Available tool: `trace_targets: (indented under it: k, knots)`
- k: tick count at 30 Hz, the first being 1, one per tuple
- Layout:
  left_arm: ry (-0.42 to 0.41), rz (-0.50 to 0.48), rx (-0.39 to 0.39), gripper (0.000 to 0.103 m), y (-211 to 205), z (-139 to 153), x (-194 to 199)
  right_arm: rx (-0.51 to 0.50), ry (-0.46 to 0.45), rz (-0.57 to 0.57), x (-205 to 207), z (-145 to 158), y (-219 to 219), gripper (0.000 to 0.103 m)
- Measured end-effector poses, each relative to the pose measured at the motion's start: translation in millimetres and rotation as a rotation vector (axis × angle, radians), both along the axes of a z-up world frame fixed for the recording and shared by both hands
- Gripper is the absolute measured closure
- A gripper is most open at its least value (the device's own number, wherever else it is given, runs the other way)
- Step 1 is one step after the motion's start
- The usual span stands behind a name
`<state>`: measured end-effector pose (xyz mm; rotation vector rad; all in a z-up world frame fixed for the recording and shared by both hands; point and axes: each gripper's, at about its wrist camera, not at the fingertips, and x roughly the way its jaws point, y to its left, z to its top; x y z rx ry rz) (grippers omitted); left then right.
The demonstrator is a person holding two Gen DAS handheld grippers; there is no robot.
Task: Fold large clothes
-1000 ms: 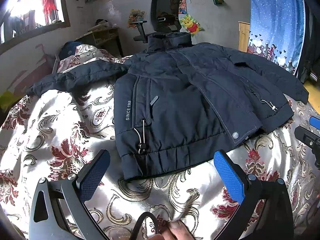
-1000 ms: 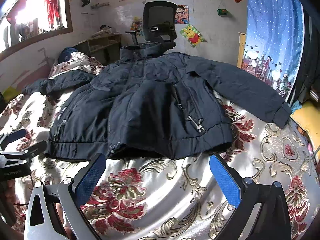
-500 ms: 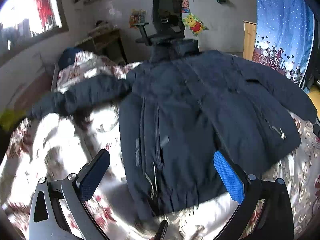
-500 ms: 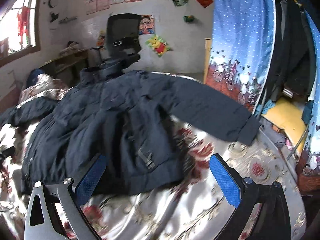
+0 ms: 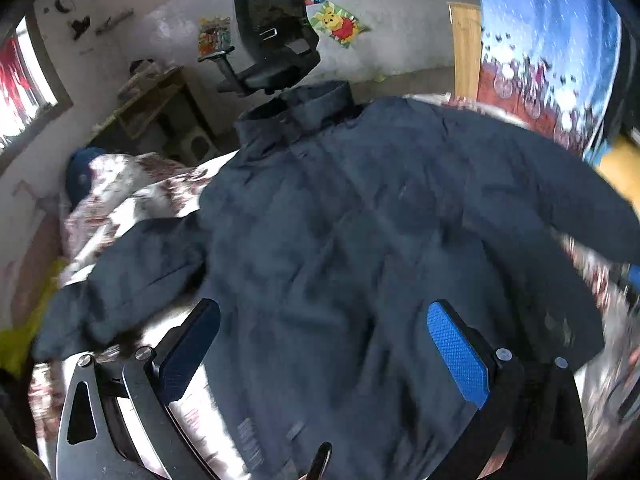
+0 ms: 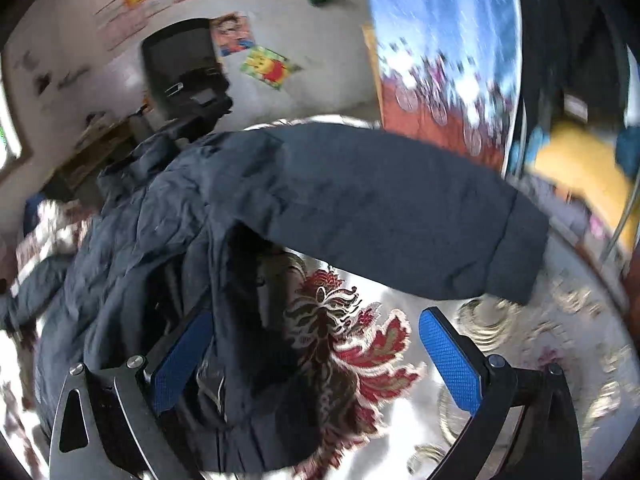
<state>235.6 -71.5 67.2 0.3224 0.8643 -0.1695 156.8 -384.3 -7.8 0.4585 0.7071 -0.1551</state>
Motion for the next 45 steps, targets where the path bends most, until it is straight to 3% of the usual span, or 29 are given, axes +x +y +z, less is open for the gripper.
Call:
trace_targets:
  k: [4, 7, 12, 15, 16, 17, 19, 21, 23, 29, 33, 36, 41, 45]
  knots:
    - [0.020, -0.004, -0.039, 0.001, -24.8, -22.8, 49.3, 0.169, -0.005, -0.097, 14.0, -17.1, -21.4, 0.000]
    - [0.012, -0.023, -0.056, 0.001, -47.3, -32.9, 84.8, 0.380, -0.067, -0.195, 14.4, -31.6, -38.3, 0.000]
    - [-0.041, -0.021, -0.107, 0.001, -80.5, -42.2, 139.3, 0.609, -0.154, -0.442, 6.3, -48.7, -60.8, 0.004]
    - [-0.065, 0.021, -0.166, 0.001, -90.6, -42.1, 172.9, 0.677, -0.209, -0.568, 3.9, -47.6, -79.7, 0.020]
    - [-0.069, 0.027, -0.182, 0.001, -92.7, -42.0, 181.4, 0.678, -0.213, -0.599, 4.2, -45.8, -84.7, 0.032]
    - [-0.070, 0.026, -0.206, 0.001, -96.0, -42.9, 195.3, 0.674, -0.201, -0.641, 5.4, -42.5, -92.4, 0.053]
    - [-0.066, 0.020, -0.223, 0.001, -105.6, -46.7, 212.5, 0.670, -0.186, -0.677, 9.2, -39.3, -103.8, 0.070]
    - [-0.052, 0.003, -0.225, 0.001, -116.7, -55.3, 231.6, 0.641, -0.177, -0.671, 15.1, -31.1, -113.1, 0.079]
    - [-0.023, -0.001, -0.215, 0.001, -129.9, -70.3, 249.0, 0.548, -0.173, -0.632, 21.9, -11.0, -123.3, 0.089]
    - [0.066, 0.030, -0.195, 0.001, -147.8, -107.6, 274.8, 0.253, -0.204, -0.479, 44.0, 53.1, -110.9, 0.094]
    - [0.060, 0.028, -0.195, 0.001, -142.2, -103.0, 276.9, 0.069, -0.242, -0.346, 64.0, 99.9, -82.0, 0.094]
    - [0.048, 0.026, -0.208, 0.001, -116.5, -85.1, 265.8, -0.042, -0.298, -0.228, 83.6, 141.2, -54.9, 0.094]
    - [0.119, 0.037, -0.191, 0.001, -47.1, -62.8, 231.3, -0.156, -0.405, 0.010, 122.5, 194.2, 21.6, 0.094]
    - [0.148, 0.082, -0.267, 0.001, 19.6, -49.9, 201.4, -0.167, -0.434, 0.190, 157.3, 205.2, 87.4, 0.094]
